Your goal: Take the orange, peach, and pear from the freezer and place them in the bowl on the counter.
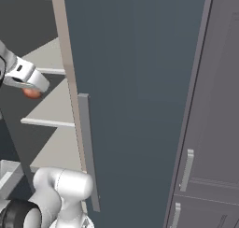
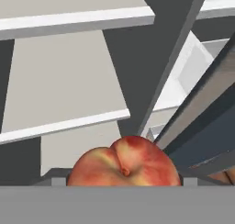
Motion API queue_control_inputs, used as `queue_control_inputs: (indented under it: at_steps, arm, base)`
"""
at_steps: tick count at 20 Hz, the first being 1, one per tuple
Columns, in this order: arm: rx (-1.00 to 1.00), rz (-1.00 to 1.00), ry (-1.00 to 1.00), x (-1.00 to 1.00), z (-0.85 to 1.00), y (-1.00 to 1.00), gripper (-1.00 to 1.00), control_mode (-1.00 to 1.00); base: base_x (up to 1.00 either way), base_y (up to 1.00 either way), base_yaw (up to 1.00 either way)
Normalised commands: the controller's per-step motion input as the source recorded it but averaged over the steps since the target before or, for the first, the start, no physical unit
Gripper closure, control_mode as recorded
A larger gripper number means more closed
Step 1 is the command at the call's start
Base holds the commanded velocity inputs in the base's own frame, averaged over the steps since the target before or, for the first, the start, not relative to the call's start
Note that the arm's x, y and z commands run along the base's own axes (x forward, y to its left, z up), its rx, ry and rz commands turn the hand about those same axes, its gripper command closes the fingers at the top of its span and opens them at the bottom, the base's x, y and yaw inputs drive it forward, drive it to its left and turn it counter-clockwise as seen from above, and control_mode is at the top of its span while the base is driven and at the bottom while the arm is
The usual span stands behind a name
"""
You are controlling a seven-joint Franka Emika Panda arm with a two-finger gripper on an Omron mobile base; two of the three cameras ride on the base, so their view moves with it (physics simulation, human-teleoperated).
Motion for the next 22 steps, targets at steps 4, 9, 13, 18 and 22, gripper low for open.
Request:
queue_control_inputs:
  at_steps: [4, 9, 13, 18, 22]
  arm:
    - [0.02, -0.01, 0.04, -0.91, -0.85, -0.77, 1.0, -1.0]
    - [0.11, 0.01, -0.06, -0.68, -0.41, -0.79, 1.0, -1.0]
    - [0.06, 0.0, 0.01, -0.25, -0.11, -0.03, 1.0, 1.0]
    - [0.0, 0.0, 0.0, 0.0, 0.0, 0.0, 1.0, 1.0]
    - [0.0, 0.0, 0.0, 0.0, 0.0, 0.0, 1.0, 1.0]
  base:
    - [0.0, 0.0, 0.0]
    - [0.0, 0.0, 0.0]
    - [-0.75, 0.0, -0.04]
    - [-1.0, 0.0, -0.07]
    - [-1.0, 0.01, -0.02]
